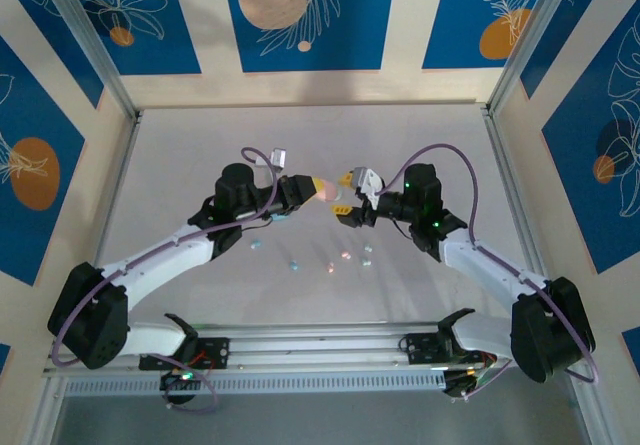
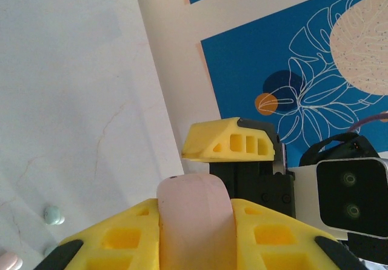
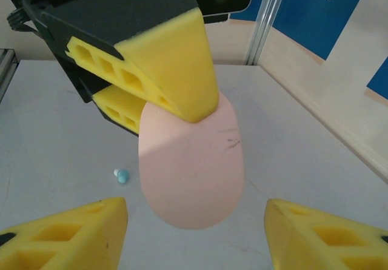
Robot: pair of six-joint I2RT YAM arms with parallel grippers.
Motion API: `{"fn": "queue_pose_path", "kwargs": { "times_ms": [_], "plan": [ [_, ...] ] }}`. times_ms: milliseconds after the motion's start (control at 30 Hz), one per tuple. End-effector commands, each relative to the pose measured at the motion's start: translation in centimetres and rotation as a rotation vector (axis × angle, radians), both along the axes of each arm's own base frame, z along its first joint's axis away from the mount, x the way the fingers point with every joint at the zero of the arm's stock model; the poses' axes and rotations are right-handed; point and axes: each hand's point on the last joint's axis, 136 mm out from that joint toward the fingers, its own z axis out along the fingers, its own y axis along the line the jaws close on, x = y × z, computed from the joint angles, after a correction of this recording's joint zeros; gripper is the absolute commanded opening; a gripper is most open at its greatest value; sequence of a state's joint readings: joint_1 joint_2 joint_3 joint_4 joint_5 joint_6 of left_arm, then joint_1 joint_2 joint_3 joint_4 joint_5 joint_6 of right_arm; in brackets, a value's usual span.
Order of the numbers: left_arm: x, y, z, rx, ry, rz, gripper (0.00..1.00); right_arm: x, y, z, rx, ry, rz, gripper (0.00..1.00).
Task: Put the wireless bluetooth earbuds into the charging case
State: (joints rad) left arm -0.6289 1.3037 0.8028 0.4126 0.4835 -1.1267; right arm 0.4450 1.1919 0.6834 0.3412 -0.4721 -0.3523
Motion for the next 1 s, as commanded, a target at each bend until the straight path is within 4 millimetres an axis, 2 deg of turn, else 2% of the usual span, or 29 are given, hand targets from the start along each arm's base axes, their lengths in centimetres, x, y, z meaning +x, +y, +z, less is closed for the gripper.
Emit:
{"fn": "queue_pose_path", "kwargs": {
  "times_ms": [0,133,433,500,867,967],
  "plan": [
    [-0.7,0.0,2.1,-0.051,-0.037,-0.024,0.17,0.3,0.7,2.3,0.028,-0.083,0.033,0.59],
    [-0.7,0.0,2.4,-0.058,-0.042,-0.022,0.17,0.4,1.1,2.3,0.025,-0.077,0.056,0.53],
    [-0.7,0.0,2.2,-0.059,-0.038,-0.025,0.17,0.1,1.6,2.4,0.032,-0.058,0.09,0.52],
    [-0.8,-0.1,1.9,-0.054,-0.031,-0.028,0.17,0.1,1.7,2.4,0.029,-0.051,0.094,0.49],
    [-0.8,-0.4,1.9,-0.059,-0.03,-0.047,0.18,0.4,1.8,2.4,0.024,-0.038,0.093,0.49],
    [-0.9,-0.4,2.0,-0.06,-0.033,-0.05,0.19,0.5,1.8,2.4,0.023,-0.036,0.092,0.44]
  ]
}}
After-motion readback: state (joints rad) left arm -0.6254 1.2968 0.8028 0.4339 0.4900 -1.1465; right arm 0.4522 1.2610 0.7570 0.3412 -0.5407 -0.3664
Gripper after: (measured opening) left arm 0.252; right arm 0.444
